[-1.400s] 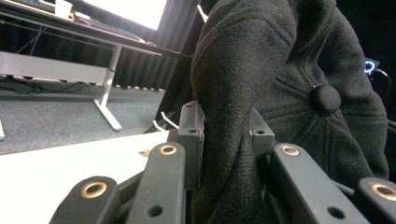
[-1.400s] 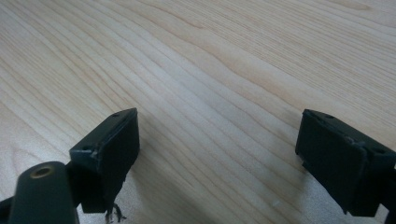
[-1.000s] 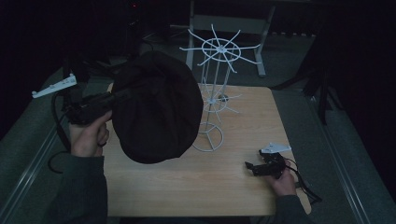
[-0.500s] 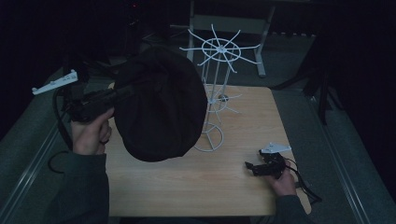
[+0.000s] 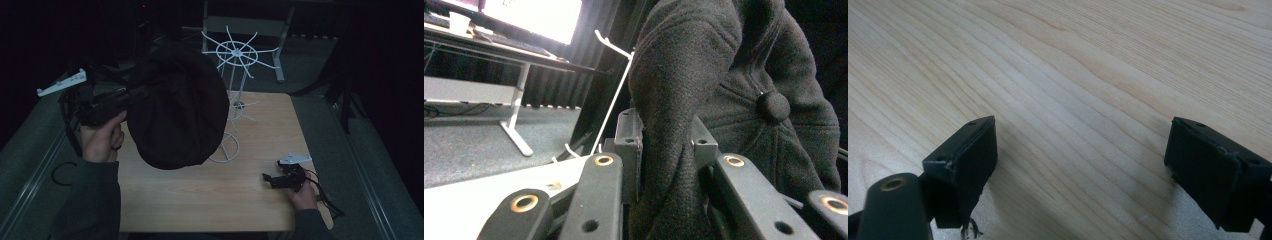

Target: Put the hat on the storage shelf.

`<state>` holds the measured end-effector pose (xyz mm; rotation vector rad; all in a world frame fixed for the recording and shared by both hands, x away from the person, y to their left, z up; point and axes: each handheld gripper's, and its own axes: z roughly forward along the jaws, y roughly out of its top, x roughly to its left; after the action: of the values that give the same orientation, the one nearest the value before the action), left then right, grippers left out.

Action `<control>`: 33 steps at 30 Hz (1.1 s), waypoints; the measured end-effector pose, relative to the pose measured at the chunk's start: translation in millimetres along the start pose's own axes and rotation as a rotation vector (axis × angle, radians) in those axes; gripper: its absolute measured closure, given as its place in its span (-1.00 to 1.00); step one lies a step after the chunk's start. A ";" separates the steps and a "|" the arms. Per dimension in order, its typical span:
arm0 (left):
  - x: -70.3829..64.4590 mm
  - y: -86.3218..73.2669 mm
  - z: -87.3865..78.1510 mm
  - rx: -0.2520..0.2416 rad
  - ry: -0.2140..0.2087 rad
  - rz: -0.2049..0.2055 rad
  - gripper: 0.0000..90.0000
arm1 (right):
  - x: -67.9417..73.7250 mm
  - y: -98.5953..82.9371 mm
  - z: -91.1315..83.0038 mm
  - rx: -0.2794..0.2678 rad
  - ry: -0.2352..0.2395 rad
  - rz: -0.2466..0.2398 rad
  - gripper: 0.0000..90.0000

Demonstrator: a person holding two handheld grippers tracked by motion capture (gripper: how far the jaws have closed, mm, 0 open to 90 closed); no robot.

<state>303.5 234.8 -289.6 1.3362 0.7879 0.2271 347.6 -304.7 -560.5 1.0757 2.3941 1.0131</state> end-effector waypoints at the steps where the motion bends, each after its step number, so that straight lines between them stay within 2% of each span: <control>1: -0.6 1.2 1.6 -0.001 0.000 0.002 0.67 | 0.0 0.0 0.0 0.000 0.000 0.001 -0.70; 10: -4.0 8.9 16.3 -0.020 0.021 -0.003 0.66 | 0.0 0.0 0.1 -0.001 0.000 0.000 -0.70; 13: -3.3 12.4 25.3 -0.058 0.048 -0.022 0.66 | -0.1 0.0 0.0 0.000 -0.001 -0.001 -0.70; 20: 3.6 13.9 42.8 -0.093 0.087 -0.065 0.66 | -0.1 0.0 0.1 -0.001 0.000 -0.001 -0.70; 23: 10.7 9.4 56.7 -0.084 0.130 -0.092 0.66 | 0.0 0.0 0.0 0.000 0.000 0.000 -0.70; 25: 13.1 5.9 63.9 -0.073 0.165 -0.096 0.66 | 0.0 0.0 0.0 0.000 0.001 0.000 -0.70; 26: 13.1 5.9 63.9 -0.073 0.165 -0.096 0.66 | 0.0 0.0 0.0 0.000 0.001 0.000 -0.70; 27: 14.0 2.1 69.9 -0.052 0.203 -0.090 0.66 | 0.0 0.0 0.0 0.000 0.001 0.000 -0.70; 28: 14.0 2.1 69.9 -0.052 0.203 -0.090 0.66 | 0.0 0.0 0.0 0.000 0.001 0.000 -0.70; 30: 15.9 -2.3 75.2 -0.023 0.229 -0.085 0.66 | -0.1 0.0 0.1 -0.001 0.000 -0.002 -0.70; 31: 16.5 -7.1 79.6 0.001 0.241 -0.069 0.66 | 0.0 0.0 0.0 -0.002 0.000 0.000 -0.70; 33: 16.2 -9.9 81.9 0.014 0.250 -0.056 0.66 | 0.0 0.0 0.1 -0.002 0.000 0.000 -0.70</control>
<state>363.7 177.7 -303.0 1.3120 1.0368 0.3493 347.6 -304.7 -560.5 1.0753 2.3929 1.0158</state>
